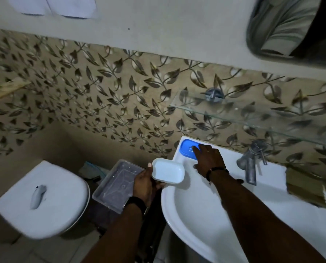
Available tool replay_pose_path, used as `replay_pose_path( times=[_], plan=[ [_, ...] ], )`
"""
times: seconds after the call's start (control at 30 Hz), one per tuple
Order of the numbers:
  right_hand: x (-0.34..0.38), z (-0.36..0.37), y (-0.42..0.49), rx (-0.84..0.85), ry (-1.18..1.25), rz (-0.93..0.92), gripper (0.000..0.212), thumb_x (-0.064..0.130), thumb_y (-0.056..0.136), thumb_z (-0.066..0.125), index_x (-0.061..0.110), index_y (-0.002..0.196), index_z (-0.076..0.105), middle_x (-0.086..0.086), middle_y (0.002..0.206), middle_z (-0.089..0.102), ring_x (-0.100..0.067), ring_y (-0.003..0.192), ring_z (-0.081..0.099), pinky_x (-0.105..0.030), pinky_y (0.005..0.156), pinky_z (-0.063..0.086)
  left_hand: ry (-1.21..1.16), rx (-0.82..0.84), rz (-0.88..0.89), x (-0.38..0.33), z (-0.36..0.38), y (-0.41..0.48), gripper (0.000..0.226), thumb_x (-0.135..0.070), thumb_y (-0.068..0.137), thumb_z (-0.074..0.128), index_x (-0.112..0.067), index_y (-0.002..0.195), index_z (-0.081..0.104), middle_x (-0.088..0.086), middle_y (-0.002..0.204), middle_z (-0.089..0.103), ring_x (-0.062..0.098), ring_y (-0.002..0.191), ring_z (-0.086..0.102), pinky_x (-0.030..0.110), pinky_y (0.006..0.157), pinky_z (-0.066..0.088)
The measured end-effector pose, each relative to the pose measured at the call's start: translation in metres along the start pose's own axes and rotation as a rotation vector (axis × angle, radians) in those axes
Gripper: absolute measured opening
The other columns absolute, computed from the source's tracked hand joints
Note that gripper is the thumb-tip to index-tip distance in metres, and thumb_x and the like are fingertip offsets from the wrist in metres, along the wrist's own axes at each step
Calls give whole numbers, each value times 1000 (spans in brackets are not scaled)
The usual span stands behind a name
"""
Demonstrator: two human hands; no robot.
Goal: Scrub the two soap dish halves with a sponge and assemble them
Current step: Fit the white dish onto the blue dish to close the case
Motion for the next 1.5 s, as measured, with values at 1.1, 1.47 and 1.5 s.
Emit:
replay_pose_path(
  times=[1.1, 1.47, 1.5],
  plan=[
    [-41, -89, -98, -540, 800, 67, 21, 16, 101, 49, 8, 97, 68, -9, 93, 57, -26, 93, 53, -32, 79, 38, 60, 279, -18, 22, 116, -34, 36, -42, 100, 52, -22, 93, 80, 16, 103, 77, 30, 91, 74, 44, 79, 62],
    [-46, -73, -108, -545, 993, 224, 14, 18, 99, 54, 15, 96, 67, -3, 100, 57, -17, 93, 56, -30, 84, 43, -33, 312, -61, 26, 120, -47, 32, -36, 101, 54, -12, 107, 74, 18, 112, 74, 30, 99, 73, 40, 77, 61],
    [-47, -71, -108, -532, 1022, 238, 14, 19, 100, 53, 14, 99, 67, -3, 102, 61, -18, 96, 57, -34, 87, 46, -42, 322, -63, 27, 121, -47, 31, -35, 101, 54, -14, 104, 76, 18, 112, 74, 30, 100, 73, 41, 78, 61]
  ],
)
Point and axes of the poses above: each hand's wrist, its own y-axis towards the middle knuckle, its own z-axis out of the palm, x = y × z, the point moved 7 cm from there along y, towards the middle knuckle
